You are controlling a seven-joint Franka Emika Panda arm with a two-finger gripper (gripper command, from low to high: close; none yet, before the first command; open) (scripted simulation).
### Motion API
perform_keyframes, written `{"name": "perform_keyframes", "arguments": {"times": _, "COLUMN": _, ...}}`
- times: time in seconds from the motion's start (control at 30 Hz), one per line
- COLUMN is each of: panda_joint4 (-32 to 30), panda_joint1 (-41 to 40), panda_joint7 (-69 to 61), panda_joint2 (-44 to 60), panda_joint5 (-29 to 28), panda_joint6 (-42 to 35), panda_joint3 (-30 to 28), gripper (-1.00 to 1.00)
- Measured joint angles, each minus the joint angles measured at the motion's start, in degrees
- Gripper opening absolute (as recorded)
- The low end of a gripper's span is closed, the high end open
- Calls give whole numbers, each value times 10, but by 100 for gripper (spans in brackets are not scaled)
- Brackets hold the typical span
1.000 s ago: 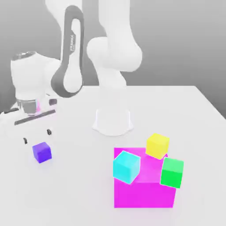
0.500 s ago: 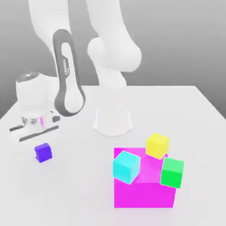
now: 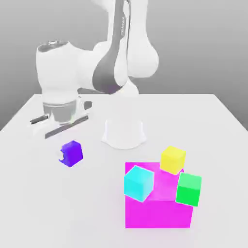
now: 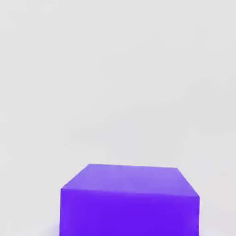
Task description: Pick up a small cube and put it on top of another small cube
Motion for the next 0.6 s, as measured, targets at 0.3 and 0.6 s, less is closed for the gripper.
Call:
{"name": "perform_keyframes", "arguments": {"times": 0.3, "panda_joint4": 25, "panda_joint1": 215, "panda_joint7": 113, "panda_joint2": -141, "panda_joint5": 86, "panda_joint6": -160, "panda_joint3": 143, "gripper": -100}}
{"name": "perform_keyframes", "arguments": {"times": 0.6, "panda_joint4": -6, "panda_joint1": 225, "panda_joint7": 130, "panda_joint2": -57, "panda_joint5": 99, "panda_joint6": -47, "panda_joint3": 188, "gripper": 100}}
